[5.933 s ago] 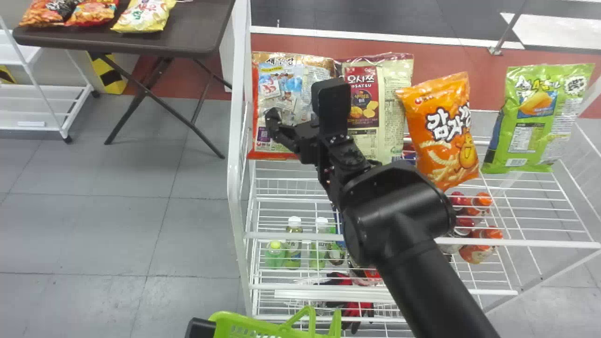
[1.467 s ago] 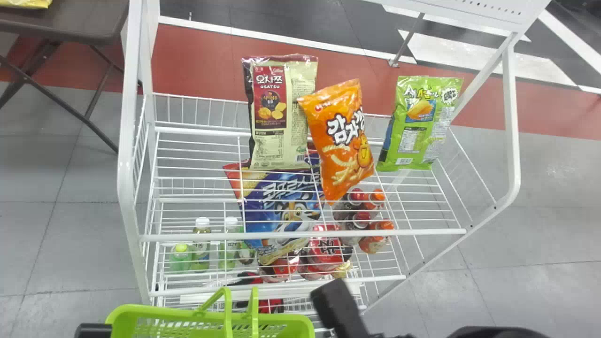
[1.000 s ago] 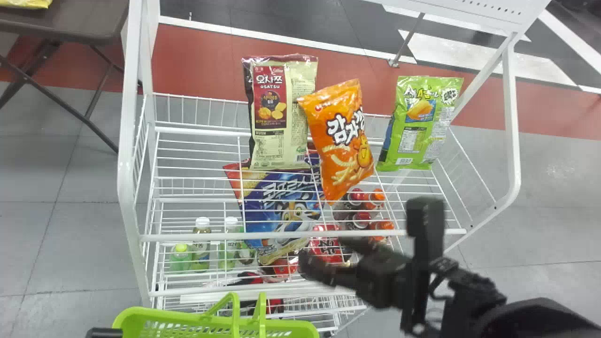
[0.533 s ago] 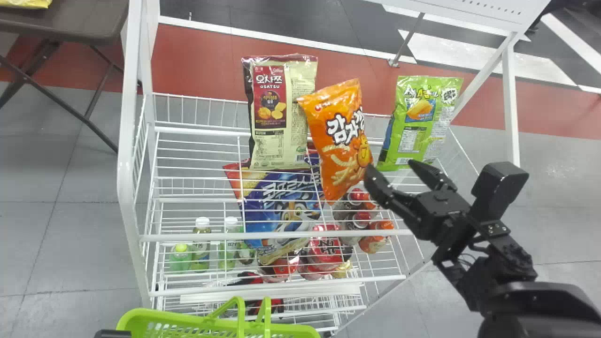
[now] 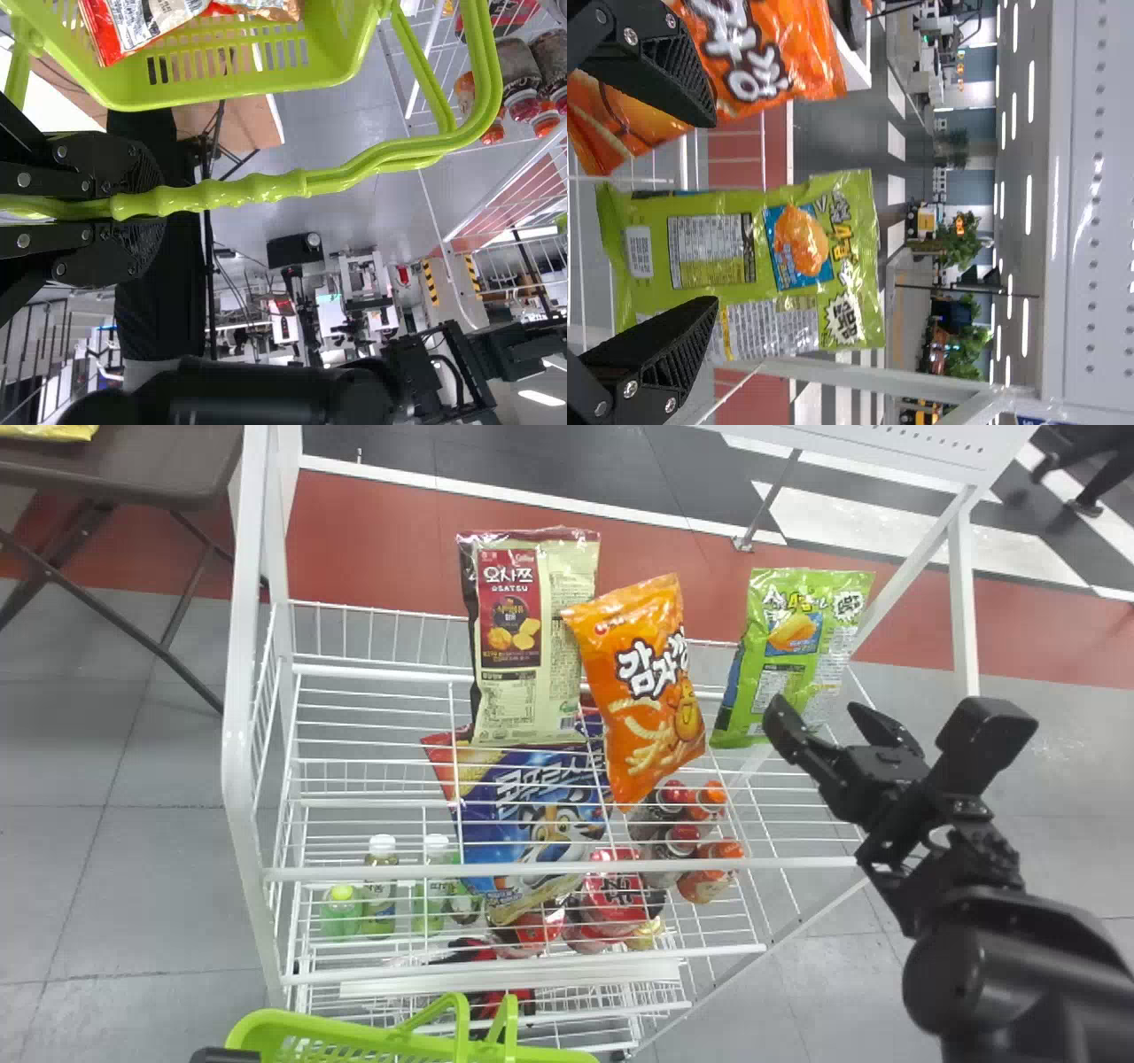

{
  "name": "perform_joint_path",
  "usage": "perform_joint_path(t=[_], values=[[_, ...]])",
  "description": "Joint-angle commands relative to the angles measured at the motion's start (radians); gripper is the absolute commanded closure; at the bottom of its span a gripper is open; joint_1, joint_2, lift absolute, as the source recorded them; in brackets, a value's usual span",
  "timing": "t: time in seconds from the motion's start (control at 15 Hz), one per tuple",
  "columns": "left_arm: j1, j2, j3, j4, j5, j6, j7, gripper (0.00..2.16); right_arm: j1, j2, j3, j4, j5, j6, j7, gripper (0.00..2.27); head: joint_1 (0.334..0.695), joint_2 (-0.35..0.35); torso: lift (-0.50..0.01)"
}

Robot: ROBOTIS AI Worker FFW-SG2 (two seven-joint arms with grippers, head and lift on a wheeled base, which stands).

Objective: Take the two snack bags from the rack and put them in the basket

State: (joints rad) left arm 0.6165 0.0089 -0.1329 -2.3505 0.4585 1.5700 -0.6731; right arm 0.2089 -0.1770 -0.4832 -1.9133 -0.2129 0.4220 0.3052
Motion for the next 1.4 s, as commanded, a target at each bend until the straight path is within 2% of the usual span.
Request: perform_joint_path(t=[0.0, 0.27, 0.53, 0.8, 1.13, 1.2, 1.27, 1.33], values=[[0.0, 0.0, -0.005, -0.001, -0.001, 0.001, 0.007, 1.65, -0.098, -0.021, -0.02, 0.086, 0.006, 0.071, 0.011, 0.11, 0.695, -0.35, -0.01], [-0.001, 0.0, -0.027, 0.016, -0.017, 0.001, 0.017, 1.65, -0.229, -0.056, 0.005, 0.238, 0.061, 0.096, 0.022, 0.11, 0.695, -0.35, -0.01], [-0.004, 0.0, -0.02, 0.03, -0.02, 0.001, 0.017, 1.65, -0.33, -0.05, 0.081, 0.349, 0.124, 0.074, 0.022, 0.11, 0.695, -0.35, -0.01], [-0.009, 0.0, -0.004, 0.045, -0.015, 0.001, 0.003, 1.65, -0.378, -0.038, 0.098, 0.373, 0.173, 0.09, -0.008, 0.13, 0.695, -0.35, -0.01], [-0.027, -0.004, 0.003, 0.063, -0.012, 0.001, 0.003, 1.65, -0.382, -0.039, 0.074, 0.379, 0.145, 0.096, -0.006, 0.19, 0.695, -0.35, -0.01], [-0.034, -0.004, -0.001, 0.069, -0.012, 0.001, 0.006, 1.65, -0.382, -0.041, 0.072, 0.379, 0.145, 0.099, -0.001, 0.26, 0.695, -0.35, -0.01], [-0.035, -0.004, -0.004, 0.074, -0.012, 0.001, 0.007, 1.65, -0.382, -0.045, 0.071, 0.379, 0.141, 0.102, 0.008, 0.48, 0.695, -0.35, -0.01], [-0.037, -0.004, -0.005, 0.077, -0.012, 0.001, 0.007, 1.65, -0.384, -0.048, 0.058, 0.379, 0.132, 0.111, 0.012, 1.1, 0.695, -0.35, -0.01]])
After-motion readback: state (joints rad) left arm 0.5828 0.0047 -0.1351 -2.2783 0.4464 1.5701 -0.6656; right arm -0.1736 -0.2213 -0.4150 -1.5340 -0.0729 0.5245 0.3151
